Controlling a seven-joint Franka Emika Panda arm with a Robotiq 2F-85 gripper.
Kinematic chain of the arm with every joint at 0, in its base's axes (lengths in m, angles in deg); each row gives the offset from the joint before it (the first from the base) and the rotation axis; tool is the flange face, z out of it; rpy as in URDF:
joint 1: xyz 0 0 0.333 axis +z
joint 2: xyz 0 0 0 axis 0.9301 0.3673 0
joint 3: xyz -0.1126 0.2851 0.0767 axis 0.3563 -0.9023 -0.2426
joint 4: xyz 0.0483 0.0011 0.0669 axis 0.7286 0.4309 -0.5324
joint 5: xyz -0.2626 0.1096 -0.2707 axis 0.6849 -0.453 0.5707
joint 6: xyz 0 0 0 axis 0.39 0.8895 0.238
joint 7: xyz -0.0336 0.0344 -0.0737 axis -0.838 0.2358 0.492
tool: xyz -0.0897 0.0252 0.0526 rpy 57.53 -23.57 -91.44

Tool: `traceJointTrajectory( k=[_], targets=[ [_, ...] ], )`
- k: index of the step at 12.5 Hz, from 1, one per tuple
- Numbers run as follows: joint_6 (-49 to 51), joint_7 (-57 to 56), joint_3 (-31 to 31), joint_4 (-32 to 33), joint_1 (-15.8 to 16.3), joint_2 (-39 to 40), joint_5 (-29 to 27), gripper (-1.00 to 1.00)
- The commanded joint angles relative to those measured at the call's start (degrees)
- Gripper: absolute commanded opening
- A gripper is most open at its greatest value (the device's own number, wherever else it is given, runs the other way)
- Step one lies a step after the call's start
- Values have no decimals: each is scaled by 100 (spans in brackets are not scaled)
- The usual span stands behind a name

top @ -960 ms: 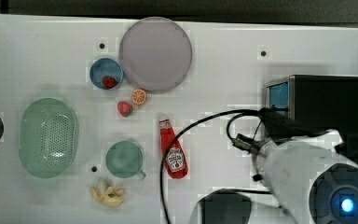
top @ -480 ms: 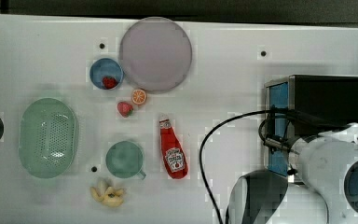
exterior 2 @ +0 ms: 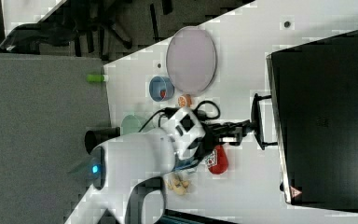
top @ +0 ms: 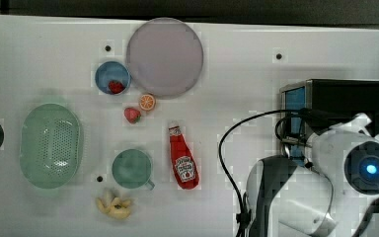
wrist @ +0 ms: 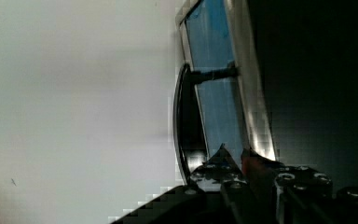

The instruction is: Flap open oven.

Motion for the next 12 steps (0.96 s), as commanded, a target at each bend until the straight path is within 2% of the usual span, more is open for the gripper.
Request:
traceJointTrajectory(
  k=[1,5,12],
  targets=[
    [-167,-533,46,-3,-9,312,-2,-65],
    [-603,-532,65,4,-10,723,-4,-65],
    [-584,-478,-96,58,164,865,105,-65]
  ],
)
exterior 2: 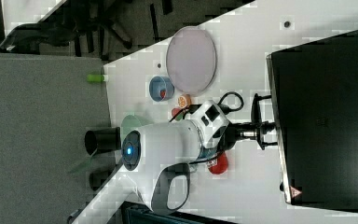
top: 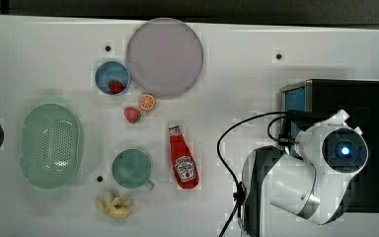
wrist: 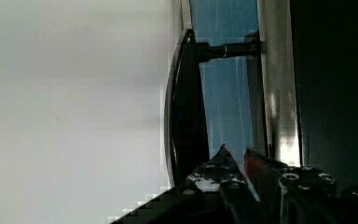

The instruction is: Flap open oven.

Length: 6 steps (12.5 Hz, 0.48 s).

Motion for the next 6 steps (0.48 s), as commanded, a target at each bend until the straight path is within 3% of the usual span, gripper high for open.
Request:
traceJointTrajectory(
  k=[1,6],
  targets=[
    [-52,-176,-175,41,249,62,238,-65],
    [40,1541,-378,138,578,124,1649,-65]
  ],
)
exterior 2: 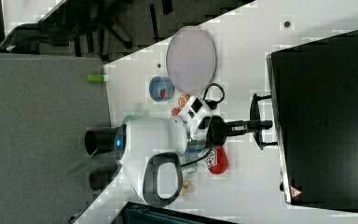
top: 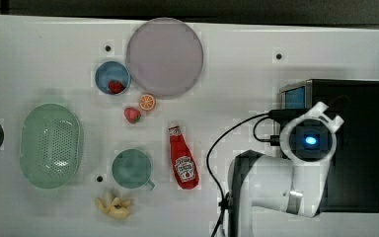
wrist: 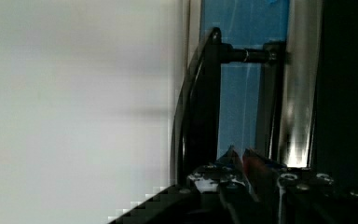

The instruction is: Flap open oven.

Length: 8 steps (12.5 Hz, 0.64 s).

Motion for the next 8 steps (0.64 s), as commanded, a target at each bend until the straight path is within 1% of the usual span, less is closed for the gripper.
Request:
traceJointTrajectory(
  k=[1,6,8],
  targets=[
    [115,1520,-352,82,400,139,540,-65],
    [687,3507,-837,64,702,465,1985,-65],
    [946,4141,-1019,42,824,665,2489,-65]
  ],
)
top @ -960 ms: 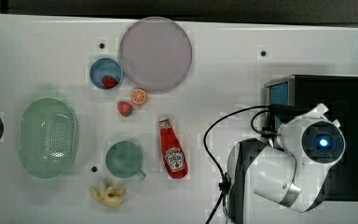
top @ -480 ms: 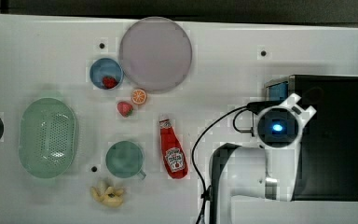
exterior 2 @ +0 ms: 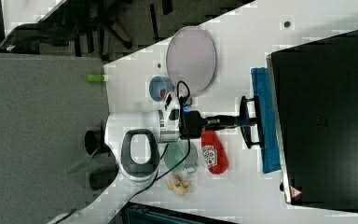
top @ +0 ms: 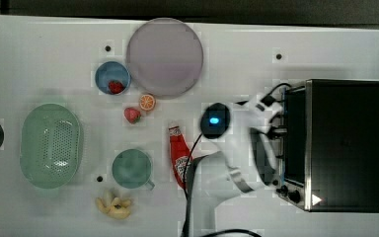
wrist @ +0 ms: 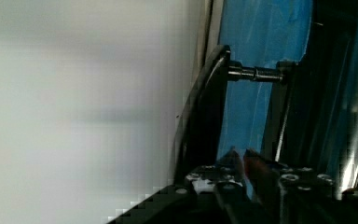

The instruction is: Flap open oven.

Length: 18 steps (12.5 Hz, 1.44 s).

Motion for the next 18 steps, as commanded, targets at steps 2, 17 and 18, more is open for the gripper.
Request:
traceJointTrajectory(
  k=[2,17,18],
  targets=[
    [297,1792,-348,-7,418,499,327,-65],
    [0,2921,-421,-693,934,2128,769,-65],
    [-209,2922,-422,-730,934,2004,622,-65]
  ],
)
